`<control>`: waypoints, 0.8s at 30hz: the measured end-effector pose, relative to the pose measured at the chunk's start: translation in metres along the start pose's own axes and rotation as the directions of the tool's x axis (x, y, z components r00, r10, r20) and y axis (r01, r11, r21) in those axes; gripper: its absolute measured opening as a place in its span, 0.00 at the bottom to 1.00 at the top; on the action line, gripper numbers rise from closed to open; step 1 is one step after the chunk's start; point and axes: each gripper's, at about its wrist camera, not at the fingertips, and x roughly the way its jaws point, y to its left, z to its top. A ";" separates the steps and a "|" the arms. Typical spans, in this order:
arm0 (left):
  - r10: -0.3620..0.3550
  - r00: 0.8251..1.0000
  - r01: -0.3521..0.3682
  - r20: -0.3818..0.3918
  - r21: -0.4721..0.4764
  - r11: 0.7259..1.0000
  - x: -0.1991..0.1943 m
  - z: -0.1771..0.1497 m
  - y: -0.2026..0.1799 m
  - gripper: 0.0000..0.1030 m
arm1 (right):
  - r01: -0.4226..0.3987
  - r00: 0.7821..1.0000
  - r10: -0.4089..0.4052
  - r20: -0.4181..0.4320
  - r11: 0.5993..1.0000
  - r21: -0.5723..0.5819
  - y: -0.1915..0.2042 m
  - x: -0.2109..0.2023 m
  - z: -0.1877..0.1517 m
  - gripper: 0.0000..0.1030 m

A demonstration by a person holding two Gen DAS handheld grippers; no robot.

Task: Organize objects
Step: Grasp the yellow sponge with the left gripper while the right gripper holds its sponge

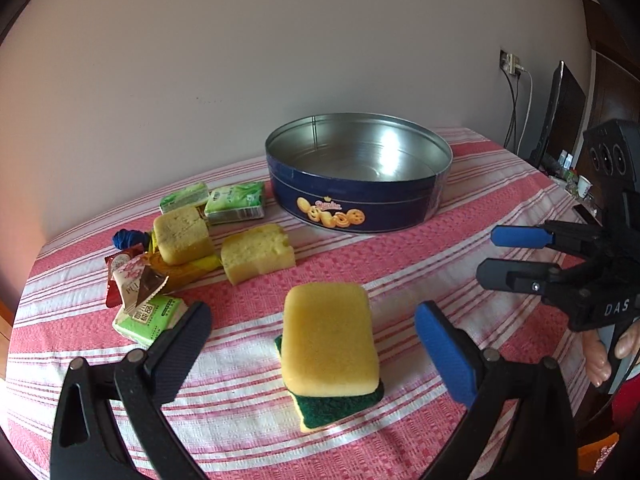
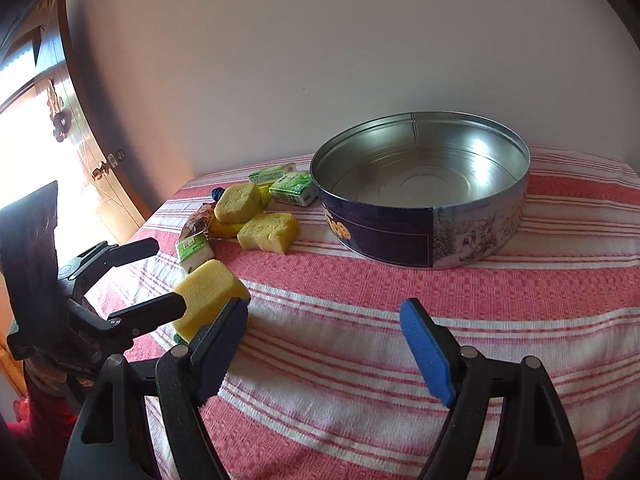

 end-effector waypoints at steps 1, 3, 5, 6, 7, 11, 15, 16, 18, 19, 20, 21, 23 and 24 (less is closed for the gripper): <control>0.000 1.000 0.000 -0.017 -0.004 1.000 0.005 -0.001 -0.002 0.93 | 0.012 1.000 -0.012 -0.006 1.000 -0.003 -0.001 0.001 -0.005 0.78; 0.000 0.999 -0.001 -0.053 -0.026 1.000 0.015 -0.003 -0.001 0.83 | 0.041 0.999 -0.041 -0.016 0.999 -0.017 0.003 0.004 -0.014 0.78; -0.004 0.997 0.000 -0.082 -0.058 0.998 0.025 -0.006 0.004 0.74 | 0.041 0.999 -0.041 -0.031 0.999 -0.014 0.003 0.004 -0.022 0.78; -0.011 0.996 0.004 -0.091 -0.073 0.997 0.028 -0.008 0.007 0.65 | 0.027 0.999 -0.028 -0.040 1.000 -0.009 0.004 0.006 -0.025 0.78; -0.029 0.995 0.020 -0.095 -0.091 0.996 0.030 -0.010 0.011 0.55 | 0.012 0.999 -0.012 -0.046 1.000 -0.005 0.006 0.007 -0.027 0.78; -0.119 0.990 0.102 -0.078 -0.189 0.977 0.032 -0.012 0.027 0.52 | -0.060 0.996 0.057 -0.075 0.998 -0.033 0.028 0.018 -0.031 0.78; -0.162 0.984 0.140 -0.070 -0.251 0.958 0.033 -0.010 0.039 0.51 | -0.104 0.989 0.092 -0.114 0.989 -0.106 0.060 0.037 -0.031 0.78; -0.166 0.984 0.143 -0.069 -0.259 0.955 0.033 -0.010 0.040 0.51 | -0.116 0.987 0.101 -0.124 0.985 -0.124 0.067 0.042 -0.030 0.78; -0.167 0.984 0.143 -0.068 -0.268 0.953 0.033 -0.010 0.043 0.51 | -0.138 0.983 0.118 -0.142 0.980 -0.145 0.079 0.052 -0.029 0.78; -0.170 0.983 0.145 -0.067 -0.274 0.951 0.033 -0.010 0.044 0.51 | -0.157 0.979 0.136 -0.151 0.977 -0.141 0.083 0.057 -0.028 0.78; -0.175 0.982 0.150 -0.066 -0.285 0.947 0.034 -0.010 0.045 0.51 | -0.179 0.974 0.158 -0.161 0.975 -0.130 0.086 0.061 -0.026 0.78; -0.184 0.981 0.156 -0.065 -0.299 0.941 0.036 -0.010 0.046 0.51 | -0.202 0.969 0.182 -0.169 0.973 -0.115 0.088 0.066 -0.023 0.78; -0.195 0.979 0.167 -0.062 -0.307 0.937 0.036 -0.011 0.048 0.51 | -0.231 0.962 0.214 -0.169 0.969 -0.087 0.090 0.073 -0.018 0.77; -0.190 0.980 0.163 -0.061 -0.300 0.940 0.036 -0.012 0.048 0.51 | -0.239 0.959 0.224 -0.172 0.968 -0.078 0.091 0.078 -0.016 0.67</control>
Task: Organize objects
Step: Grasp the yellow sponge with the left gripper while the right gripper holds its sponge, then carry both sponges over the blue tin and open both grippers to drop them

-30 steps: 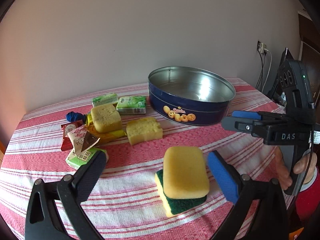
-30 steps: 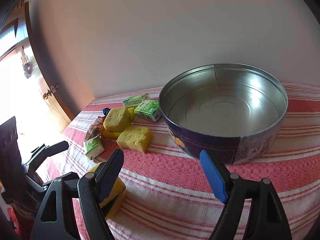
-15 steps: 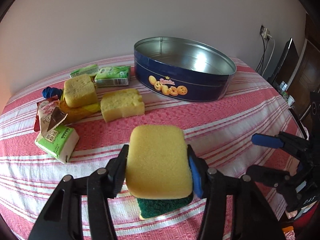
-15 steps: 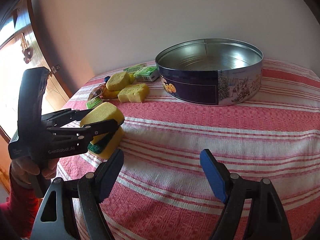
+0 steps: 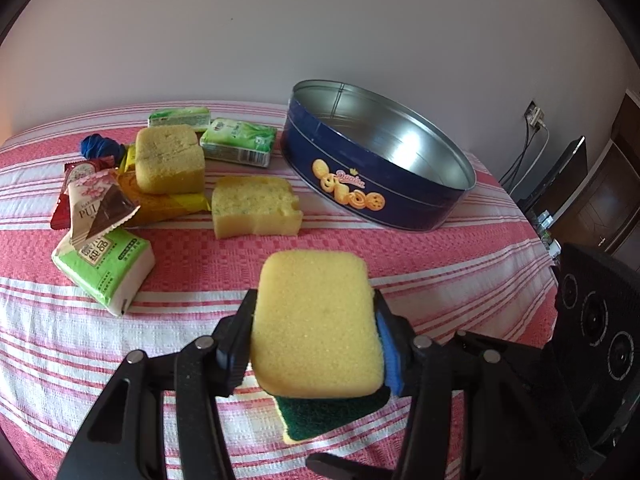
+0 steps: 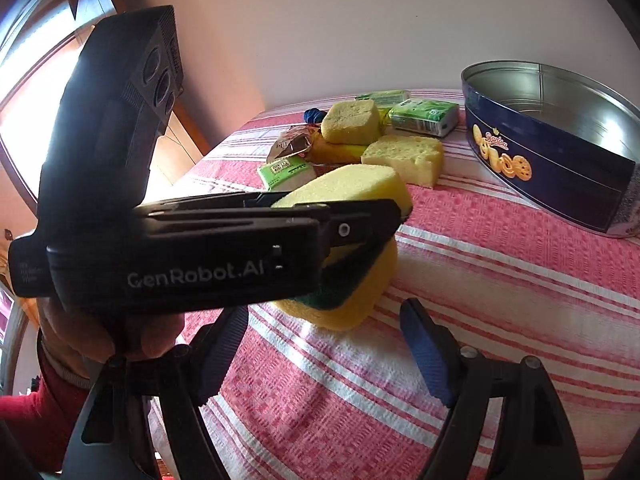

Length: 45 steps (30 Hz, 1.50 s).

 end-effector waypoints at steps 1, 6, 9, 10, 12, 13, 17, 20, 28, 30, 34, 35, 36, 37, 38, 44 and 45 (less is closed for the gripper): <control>0.021 1.000 -0.021 0.006 0.013 1.000 -0.001 -0.001 0.000 0.51 | -0.007 1.000 0.007 -0.014 1.000 0.010 -0.002 0.005 0.001 0.57; 0.106 0.993 -0.106 0.046 0.000 0.994 -0.014 -0.001 0.022 0.50 | 0.001 1.000 -0.001 -0.020 1.000 0.015 -0.007 0.011 0.001 0.48; 0.126 0.990 -0.123 0.069 -0.040 0.992 -0.024 0.000 0.039 0.50 | 0.035 0.999 -0.035 -0.003 0.999 0.022 -0.013 0.007 0.002 0.48; 0.141 0.987 -0.138 0.081 -0.041 0.990 -0.028 0.000 0.042 0.50 | 0.055 0.998 -0.055 0.009 0.998 0.022 -0.016 0.003 0.002 0.47; 0.162 0.982 -0.159 0.100 -0.040 0.986 -0.034 0.001 0.045 0.50 | 0.078 0.996 -0.079 0.050 0.997 0.024 -0.021 -0.007 0.005 0.47; 0.164 0.980 -0.160 0.112 -0.041 0.986 -0.037 0.002 0.045 0.50 | 0.076 0.995 -0.078 0.070 0.997 0.033 -0.024 -0.013 0.007 0.47; 0.192 0.963 -0.193 0.190 -0.017 0.981 -0.044 0.009 0.034 0.50 | 0.088 0.982 -0.097 0.165 0.994 0.061 -0.040 -0.043 0.025 0.47; 0.211 0.949 -0.220 0.232 0.012 0.975 -0.043 0.017 0.019 0.50 | 0.140 0.962 -0.155 0.225 0.987 0.084 -0.050 -0.063 0.038 0.47; 0.181 0.947 -0.200 0.265 0.044 0.979 -0.036 0.047 -0.013 0.51 | 0.246 0.895 -0.277 0.350 0.960 0.132 -0.074 -0.107 0.076 0.47; 0.176 0.944 -0.197 0.279 0.051 0.979 -0.034 0.056 -0.022 0.51 | 0.292 0.867 -0.324 0.379 0.946 0.140 -0.080 -0.120 0.080 0.47; 0.158 0.937 -0.188 0.310 0.071 0.980 -0.026 0.073 -0.042 0.51 | 0.399 0.803 -0.427 0.415 0.903 0.158 -0.091 -0.125 0.098 0.47; 0.153 0.937 -0.185 0.314 0.075 0.980 -0.022 0.077 -0.047 0.51 | 0.424 0.788 -0.450 0.419 0.892 0.159 -0.094 -0.125 0.102 0.47; 0.149 0.937 -0.182 0.315 0.078 0.980 -0.018 0.082 -0.051 0.51 | 0.450 0.773 -0.473 0.422 0.879 0.160 -0.096 -0.125 0.106 0.47; 0.144 0.938 -0.179 0.316 0.082 0.981 -0.014 0.086 -0.055 0.51 | 0.476 0.757 -0.496 0.425 0.864 0.162 -0.097 -0.125 0.108 0.47; 0.141 0.939 -0.176 0.315 0.087 0.980 -0.008 0.091 -0.060 0.51 | 0.495 0.745 -0.514 0.425 0.853 0.165 -0.103 -0.124 0.111 0.48; 0.133 0.946 -0.175 0.297 0.119 0.977 0.029 0.109 -0.082 0.51 | 0.530 0.723 -0.572 0.387 0.819 0.222 -0.138 -0.107 0.115 0.48; 0.134 0.947 -0.176 0.291 0.121 0.977 0.036 0.109 -0.085 0.51 | 0.524 0.730 -0.570 0.377 0.821 0.228 -0.145 -0.103 0.113 0.48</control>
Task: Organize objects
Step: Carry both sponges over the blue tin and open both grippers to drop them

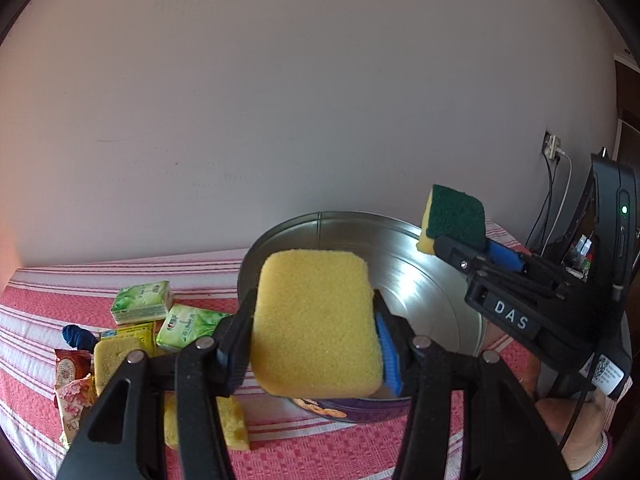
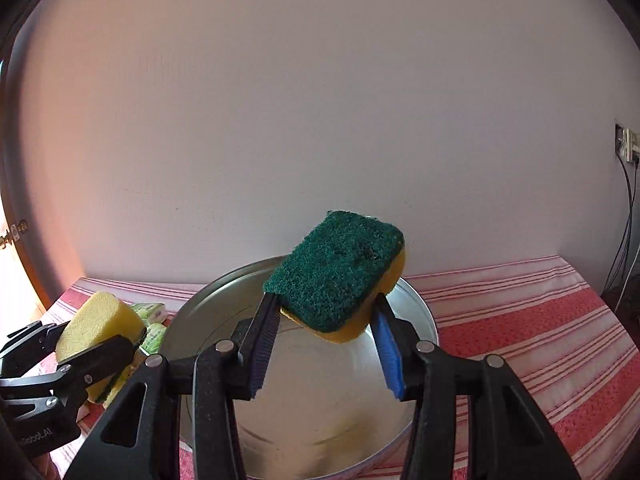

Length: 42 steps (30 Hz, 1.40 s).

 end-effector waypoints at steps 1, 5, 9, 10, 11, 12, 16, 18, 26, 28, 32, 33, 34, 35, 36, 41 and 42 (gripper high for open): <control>0.000 1.000 0.000 -0.008 -0.001 1.000 0.007 0.001 -0.002 0.51 | -0.003 1.000 0.003 -0.018 1.000 0.002 -0.001 0.006 -0.004 0.48; -0.009 0.999 0.008 -0.042 -0.019 1.000 0.034 0.003 -0.011 0.51 | 0.028 0.998 -0.030 -0.061 0.999 -0.031 -0.011 0.019 -0.013 0.48; -0.003 0.998 0.002 -0.069 -0.022 1.000 0.054 0.002 -0.021 0.51 | 0.034 0.997 -0.035 -0.075 0.999 -0.024 -0.017 0.023 -0.015 0.48; 0.000 0.997 -0.002 -0.074 -0.023 1.000 0.058 0.002 -0.022 0.51 | 0.032 0.996 -0.034 -0.080 0.999 -0.017 -0.017 0.023 -0.017 0.48; 0.001 0.997 -0.003 -0.079 -0.026 1.000 0.062 0.002 -0.024 0.51 | 0.033 0.996 -0.033 -0.085 0.999 -0.012 -0.021 0.023 -0.018 0.48; 0.002 0.996 -0.004 -0.084 -0.027 1.000 0.064 0.002 -0.027 0.51 | 0.035 0.995 -0.036 -0.090 0.999 -0.010 -0.022 0.024 -0.018 0.48; 0.024 0.995 -0.025 -0.097 -0.009 1.000 0.070 0.000 -0.035 0.51 | 0.045 0.992 -0.046 -0.113 0.999 -0.011 -0.027 0.031 -0.022 0.48; 0.041 0.994 -0.042 -0.101 -0.001 0.999 0.075 -0.001 -0.037 0.51 | 0.042 0.991 -0.042 -0.124 0.999 -0.008 -0.027 0.033 -0.023 0.48; 0.102 0.987 -0.103 -0.123 0.001 0.995 0.082 -0.011 -0.034 0.51 | 0.058 0.990 -0.063 -0.123 0.997 -0.047 -0.025 0.037 -0.022 0.50; 0.137 0.984 -0.138 -0.109 0.006 0.990 0.080 -0.011 -0.036 0.56 | 0.063 0.991 -0.068 -0.118 0.997 -0.045 -0.026 0.036 -0.022 0.54; 0.189 0.979 -0.192 -0.073 -0.030 0.981 0.068 -0.012 -0.030 0.78 | 0.080 0.993 -0.081 -0.086 0.997 -0.013 -0.034 0.042 -0.018 0.62; 0.190 0.980 -0.192 -0.056 -0.046 0.980 0.063 -0.012 -0.028 0.86 | 0.090 0.994 -0.090 -0.061 0.996 -0.001 -0.036 0.035 -0.017 0.67; 0.186 0.982 -0.188 -0.035 -0.060 0.980 0.057 -0.012 -0.026 0.95 | 0.096 0.995 -0.095 -0.031 0.995 0.016 -0.038 0.029 -0.016 0.68; 0.184 0.983 -0.185 -0.009 -0.072 0.980 0.050 -0.012 -0.025 0.98 | 0.104 0.995 -0.104 -0.001 0.994 0.037 -0.041 0.023 -0.015 0.73; 0.187 0.982 -0.185 0.021 -0.078 0.980 0.042 -0.013 -0.025 0.99 | 0.106 0.994 -0.108 0.028 0.992 0.061 -0.044 0.017 -0.014 0.79; 0.244 0.961 -0.238 0.132 -0.056 0.970 0.019 -0.009 -0.034 0.99 | 0.074 0.986 -0.099 0.138 0.981 0.177 -0.056 -0.001 -0.010 0.85; 0.245 0.960 -0.239 0.139 -0.056 0.969 0.016 -0.011 -0.035 0.99 | 0.067 0.985 -0.096 0.144 0.978 0.196 -0.058 -0.003 -0.010 0.86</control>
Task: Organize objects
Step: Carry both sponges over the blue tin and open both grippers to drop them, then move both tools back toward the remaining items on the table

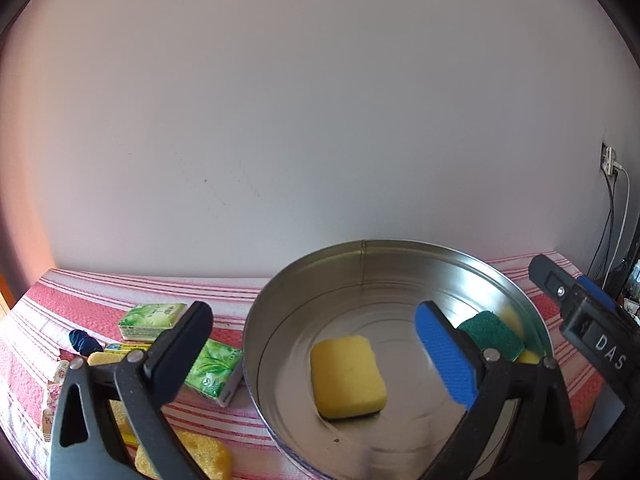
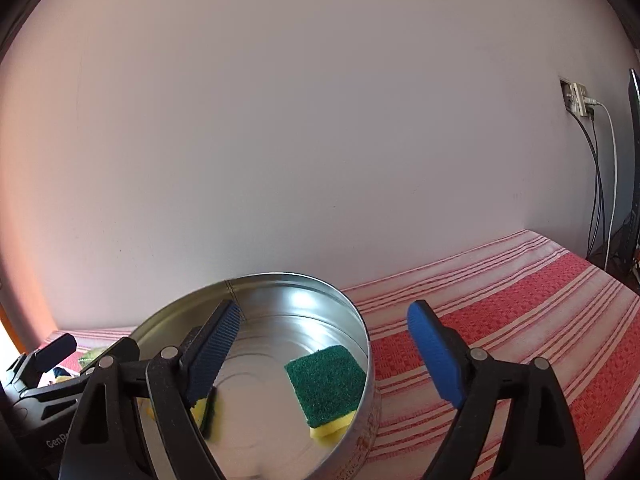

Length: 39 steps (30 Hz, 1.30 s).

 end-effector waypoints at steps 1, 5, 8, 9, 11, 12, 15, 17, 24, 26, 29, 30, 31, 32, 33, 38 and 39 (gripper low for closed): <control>0.001 1.000 -0.001 0.000 0.000 1.000 -0.003 -0.001 0.001 0.99 | -0.005 1.000 0.005 0.003 1.000 0.020 -0.002 -0.001 0.000 0.86; 0.029 1.000 -0.029 0.004 0.011 1.000 -0.012 -0.009 0.012 0.99 | -0.045 0.999 0.045 -0.007 0.996 0.080 -0.007 0.002 -0.001 0.86; 0.044 0.999 -0.044 0.006 0.022 0.999 -0.019 -0.017 0.020 0.99 | -0.059 0.998 0.058 0.010 0.992 0.112 -0.007 -0.003 -0.005 0.86; 0.053 0.999 -0.053 0.008 0.023 0.998 -0.021 -0.018 0.025 0.99 | -0.061 0.998 0.059 0.025 0.991 0.120 -0.007 -0.006 -0.006 0.86; 0.065 0.998 -0.065 0.019 0.019 0.998 -0.030 -0.019 0.033 0.99 | -0.067 0.997 0.061 0.053 0.990 0.125 -0.003 -0.012 -0.009 0.86; 0.068 0.997 -0.069 0.023 0.016 0.997 -0.033 -0.019 0.041 0.99 | -0.072 0.996 0.064 0.063 0.990 0.121 0.000 -0.015 -0.010 0.86; 0.090 0.996 -0.090 0.026 0.013 0.996 -0.039 -0.024 0.053 0.99 | -0.079 0.994 0.070 0.088 0.992 0.095 0.014 -0.024 -0.014 0.86; 0.103 0.995 -0.103 0.018 0.011 0.995 -0.041 -0.028 0.062 0.99 | -0.087 0.991 0.079 0.106 0.994 0.072 0.024 -0.031 -0.017 0.86; 0.124 0.992 -0.124 -0.010 0.014 0.992 -0.039 -0.039 0.078 0.99 | -0.090 0.989 0.091 0.115 0.996 -0.014 0.058 -0.050 -0.031 0.86; 0.119 0.993 -0.119 -0.020 0.020 0.993 -0.040 -0.044 0.082 0.99 | -0.103 0.991 0.102 0.088 0.995 0.003 0.062 -0.053 -0.035 0.86; 0.129 0.991 -0.128 -0.033 0.024 0.991 -0.044 -0.047 0.092 0.99 | -0.128 0.991 0.127 0.048 0.992 0.014 0.070 -0.059 -0.042 0.86; 0.135 0.990 -0.134 -0.036 0.023 0.991 -0.046 -0.048 0.096 0.99 | -0.133 0.990 0.133 0.038 0.991 0.008 0.074 -0.060 -0.044 0.86; 0.139 0.989 -0.138 -0.041 0.024 0.990 -0.047 -0.048 0.100 0.99 | -0.140 0.990 0.140 0.029 0.990 0.002 0.077 -0.062 -0.046 0.86; 0.139 0.989 -0.138 -0.049 0.022 0.990 -0.048 -0.050 0.105 0.99 | -0.148 0.989 0.148 0.019 0.989 -0.003 0.080 -0.063 -0.049 0.86; 0.136 0.989 -0.135 -0.058 0.018 0.991 -0.050 -0.051 0.110 0.99 | -0.155 0.988 0.156 0.010 0.988 -0.010 0.084 -0.065 -0.051 0.86; 0.131 0.984 -0.134 -0.117 -0.018 0.991 -0.054 -0.058 0.141 0.99 | -0.178 0.983 0.175 -0.062 0.982 -0.055 0.106 -0.074 -0.062 0.86; 0.140 0.981 -0.144 -0.131 -0.016 0.990 -0.055 -0.059 0.146 0.99 | -0.191 0.979 0.186 -0.086 0.980 -0.054 0.109 -0.074 -0.065 0.86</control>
